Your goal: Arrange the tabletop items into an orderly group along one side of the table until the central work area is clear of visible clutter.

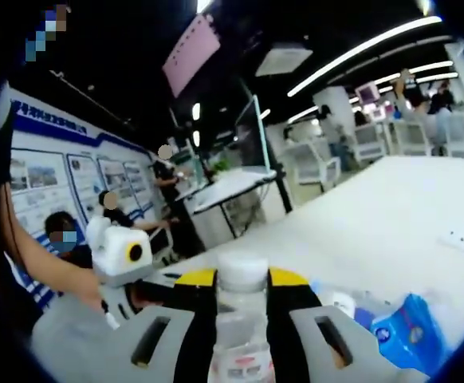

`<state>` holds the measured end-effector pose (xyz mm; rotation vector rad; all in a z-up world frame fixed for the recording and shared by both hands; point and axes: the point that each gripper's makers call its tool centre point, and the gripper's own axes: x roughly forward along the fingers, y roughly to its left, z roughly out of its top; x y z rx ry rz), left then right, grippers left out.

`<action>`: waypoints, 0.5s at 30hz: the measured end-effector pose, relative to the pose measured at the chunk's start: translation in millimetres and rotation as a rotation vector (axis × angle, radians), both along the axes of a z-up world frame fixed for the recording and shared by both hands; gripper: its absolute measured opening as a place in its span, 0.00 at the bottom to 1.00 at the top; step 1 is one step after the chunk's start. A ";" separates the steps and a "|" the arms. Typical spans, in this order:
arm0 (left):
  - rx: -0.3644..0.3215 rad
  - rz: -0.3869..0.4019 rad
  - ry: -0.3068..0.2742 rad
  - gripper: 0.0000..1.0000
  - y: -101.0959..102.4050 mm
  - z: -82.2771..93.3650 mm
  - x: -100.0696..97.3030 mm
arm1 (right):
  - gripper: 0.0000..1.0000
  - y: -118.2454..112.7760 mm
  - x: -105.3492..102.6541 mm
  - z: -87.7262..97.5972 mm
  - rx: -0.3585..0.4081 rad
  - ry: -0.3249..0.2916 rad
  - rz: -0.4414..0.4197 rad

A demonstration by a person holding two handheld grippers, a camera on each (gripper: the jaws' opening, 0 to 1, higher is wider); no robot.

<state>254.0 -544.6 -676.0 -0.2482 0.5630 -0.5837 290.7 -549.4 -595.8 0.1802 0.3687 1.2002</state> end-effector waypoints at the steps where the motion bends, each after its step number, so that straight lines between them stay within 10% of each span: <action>1: 0.004 -0.006 -0.002 0.77 -1.7 -0.5 -0.5 | 0.18 0.2 -1.6 0.3 -0.002 -0.010 -0.001; 15: 0.042 -0.141 -0.040 0.61 -23.1 -0.7 -7.6 | 0.18 -0.3 -33.3 4.8 0.000 -0.122 0.031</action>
